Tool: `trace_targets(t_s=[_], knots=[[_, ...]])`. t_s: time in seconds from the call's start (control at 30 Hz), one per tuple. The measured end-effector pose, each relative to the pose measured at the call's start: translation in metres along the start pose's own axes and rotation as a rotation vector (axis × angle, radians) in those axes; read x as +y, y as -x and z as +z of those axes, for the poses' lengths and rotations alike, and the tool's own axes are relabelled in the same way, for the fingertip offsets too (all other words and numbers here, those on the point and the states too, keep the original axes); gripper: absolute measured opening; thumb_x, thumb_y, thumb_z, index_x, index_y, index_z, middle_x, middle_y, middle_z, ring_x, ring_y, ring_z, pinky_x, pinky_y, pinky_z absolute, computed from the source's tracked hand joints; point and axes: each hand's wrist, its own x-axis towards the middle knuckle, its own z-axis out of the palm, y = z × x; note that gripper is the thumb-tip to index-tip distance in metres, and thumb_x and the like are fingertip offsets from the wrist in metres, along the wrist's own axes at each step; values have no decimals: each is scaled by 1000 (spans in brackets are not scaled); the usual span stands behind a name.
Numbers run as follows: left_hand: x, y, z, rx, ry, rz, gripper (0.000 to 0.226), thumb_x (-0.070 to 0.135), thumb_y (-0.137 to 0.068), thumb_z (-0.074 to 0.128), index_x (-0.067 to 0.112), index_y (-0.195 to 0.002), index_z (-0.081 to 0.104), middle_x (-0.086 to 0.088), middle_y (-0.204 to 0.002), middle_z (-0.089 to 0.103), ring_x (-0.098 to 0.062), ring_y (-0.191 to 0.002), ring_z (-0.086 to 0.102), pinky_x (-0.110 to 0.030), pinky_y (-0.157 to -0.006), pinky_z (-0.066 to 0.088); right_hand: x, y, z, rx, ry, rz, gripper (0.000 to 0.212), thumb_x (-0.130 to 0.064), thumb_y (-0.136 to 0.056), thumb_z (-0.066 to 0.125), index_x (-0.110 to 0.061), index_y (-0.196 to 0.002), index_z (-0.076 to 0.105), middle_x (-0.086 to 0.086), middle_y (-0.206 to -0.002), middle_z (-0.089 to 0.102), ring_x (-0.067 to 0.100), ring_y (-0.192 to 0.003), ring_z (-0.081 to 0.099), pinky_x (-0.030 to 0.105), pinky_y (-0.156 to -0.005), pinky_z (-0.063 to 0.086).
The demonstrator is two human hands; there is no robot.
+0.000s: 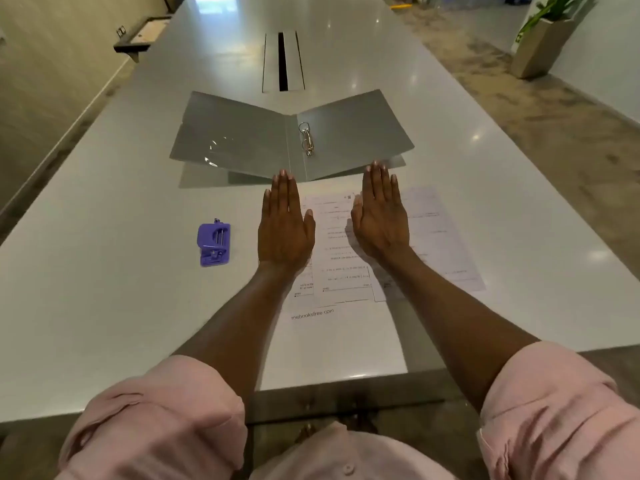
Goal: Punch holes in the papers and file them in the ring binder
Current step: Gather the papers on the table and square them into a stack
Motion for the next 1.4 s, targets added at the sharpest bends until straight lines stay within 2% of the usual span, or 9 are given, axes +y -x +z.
trace_targets(t_s=[0.27,0.37,0.5,0.6,0.87,1.0,1.13,1.27,1.4], knots=[[-7,-1,6,-28,-16,-44,69,40,-109,27,6,-167,9,-12,-177,7,-25,-164,5,-42,-134,1,0,5,5,-51,18,67,67,-37,-108,28,-2,-163,12,15,-174,7,29,-161,5,43,-131,4],[-13,-11,1,-26,-69,-73,65,39,-109,34,8,-165,24,-13,-173,25,-27,-162,20,-49,-132,0,-4,8,-2,-73,-20,77,66,-38,-108,28,-2,-162,20,17,-171,17,32,-160,14,47,-131,8],[-28,-27,-11,58,97,-171,46,21,-103,55,8,-147,58,-14,-152,59,-31,-143,53,-52,-127,29,-11,23,-17,13,-169,108,52,-28,-105,42,-1,-149,47,19,-149,55,33,-142,48,48,-127,27],[-41,-38,-22,64,205,-245,38,13,-99,63,4,-136,67,-17,-138,70,-34,-127,66,-48,-115,47,-17,38,-27,41,-312,141,39,-18,-103,55,-4,-139,59,15,-134,66,31,-129,58,47,-118,40],[-91,-72,-29,-229,228,-355,29,6,-100,60,0,-125,73,-21,-132,71,-40,-122,67,-43,-108,48,-59,79,-43,-133,-578,62,44,-27,-97,48,-15,-137,61,3,-135,63,19,-120,61,37,-99,53],[-115,-82,-18,-342,78,-313,20,6,-92,56,9,-73,57,-26,-95,69,-45,-92,68,-42,-78,50,-73,87,-29,-273,-540,-127,54,-38,-100,55,-19,-150,50,-3,-155,50,12,-143,45,35,-117,42],[-112,-86,-25,-387,53,-313,24,7,-95,58,-10,-80,65,-31,-89,63,-46,-85,66,-45,-74,53,-74,94,-17,-410,-388,-290,66,-52,-102,45,-26,-161,31,-7,-171,24,8,-159,14,34,-130,13],[-105,-87,-29,-404,3,-292,24,10,-96,62,-9,-83,67,-22,-87,58,-42,-86,66,-41,-73,49,-76,96,-20,-490,-331,-302,69,-59,-101,40,-35,-162,22,-11,-173,11,6,-159,3,29,-126,-8],[-98,-89,-32,-407,33,-311,27,20,-96,71,-3,-108,77,-23,-116,68,-36,-99,69,-43,-89,55,-74,94,-19,-510,-335,-299,70,-57,-99,43,-31,-162,25,-8,-173,14,8,-160,6,29,-126,-7]])
